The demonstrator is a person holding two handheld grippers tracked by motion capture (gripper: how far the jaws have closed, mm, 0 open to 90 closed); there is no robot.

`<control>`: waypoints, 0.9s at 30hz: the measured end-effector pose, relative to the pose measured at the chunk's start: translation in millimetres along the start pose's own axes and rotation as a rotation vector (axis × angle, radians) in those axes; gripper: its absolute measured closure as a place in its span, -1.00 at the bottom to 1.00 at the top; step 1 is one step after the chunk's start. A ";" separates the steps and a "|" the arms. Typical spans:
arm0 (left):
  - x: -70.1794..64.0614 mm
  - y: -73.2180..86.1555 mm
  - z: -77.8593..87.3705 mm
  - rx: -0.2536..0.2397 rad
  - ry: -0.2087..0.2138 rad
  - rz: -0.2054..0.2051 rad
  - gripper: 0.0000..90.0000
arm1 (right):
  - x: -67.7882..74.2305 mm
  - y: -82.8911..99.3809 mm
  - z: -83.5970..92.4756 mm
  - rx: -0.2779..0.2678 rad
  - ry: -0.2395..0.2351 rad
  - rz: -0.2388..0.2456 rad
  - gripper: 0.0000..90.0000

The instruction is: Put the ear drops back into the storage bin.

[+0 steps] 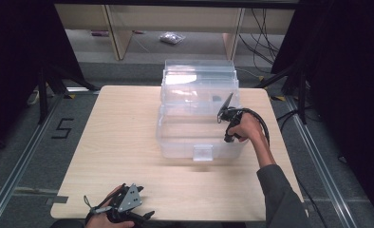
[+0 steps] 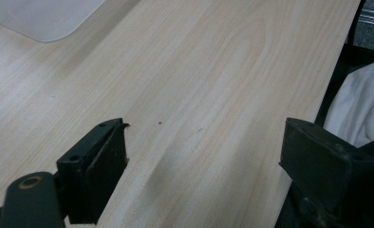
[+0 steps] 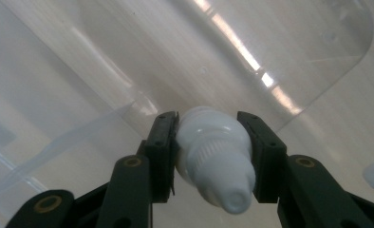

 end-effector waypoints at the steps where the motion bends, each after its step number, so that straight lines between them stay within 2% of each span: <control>1: -0.1 0.0 -0.1 0.001 0.000 0.000 -0.66 | 0.3 0.3 -1.4 0.006 0.004 -0.002 0.34; 3: -0.3 0.1 -0.1 0.001 0.001 0.000 -0.66 | -1.8 0.0 -3.1 0.016 0.006 0.028 0.34; 6: -0.1 0.0 0.0 0.000 0.000 -0.001 -0.66 | -0.1 -1.5 -4.4 0.013 0.010 0.004 0.34; 7: -0.1 0.1 0.0 0.001 0.000 -0.001 -0.66 | -1.2 -1.8 -5.0 0.011 0.007 0.022 0.34; 8: -0.2 0.1 0.0 0.001 0.001 -0.001 -0.66 | 0.1 -2.1 -6.0 0.011 0.004 0.014 0.34; 9: -0.3 0.1 0.0 0.000 0.001 0.000 -0.66 | -2.0 -2.7 -6.1 0.018 0.009 0.034 0.34; 10: -1.4 0.7 -0.2 0.004 0.003 0.016 -0.66 | -1.1 -2.3 -6.8 0.019 0.009 0.014 0.34; 14: -1.2 0.6 -0.2 0.004 0.002 0.012 -0.66 | -3.0 -2.7 -9.3 0.019 0.012 0.018 0.34; 15: -1.4 0.7 -0.1 0.005 0.003 0.014 -0.66 | -4.3 -3.1 -9.9 0.019 0.013 0.033 0.34; 16: -1.5 0.5 -0.1 0.004 0.004 0.014 -0.66 | -2.5 -2.9 -10.9 0.014 0.005 0.014 0.34; 19: -3.4 -0.4 -0.4 -0.006 0.014 0.027 -0.66 | -2.9 -1.9 -13.5 0.016 0.002 0.002 0.34; 21: -3.4 -0.5 -0.6 -0.008 0.012 0.028 -0.66 | -5.6 -1.2 -15.8 0.017 0.007 0.022 0.34; 22: -3.4 -0.5 -0.6 -0.008 0.012 0.027 -0.66 | -4.0 -0.9 -16.7 0.015 0.004 -0.003 0.34; 24: -3.4 -0.6 -0.6 -0.008 0.012 0.028 -0.66 | -6.4 -0.5 -18.1 0.014 0.008 0.020 0.33; 26: -3.4 -0.5 -0.7 -0.008 0.012 0.028 -0.66 | -6.2 -0.7 -18.8 0.013 0.007 0.005 0.33; 27: -3.5 -0.5 -0.7 -0.008 0.012 0.028 -0.66 | -7.4 -0.3 -19.6 0.014 0.005 0.019 0.33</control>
Point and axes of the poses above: each handheld gripper's, and its own axes: z roughly backward along the jaws, y roughly out of its underside, x roughly to its left, the point moved 9 cm from there along -z, roughly forward along the jaws, and after that the axes turned 10 degrees about -y, right-handed, at the moved point
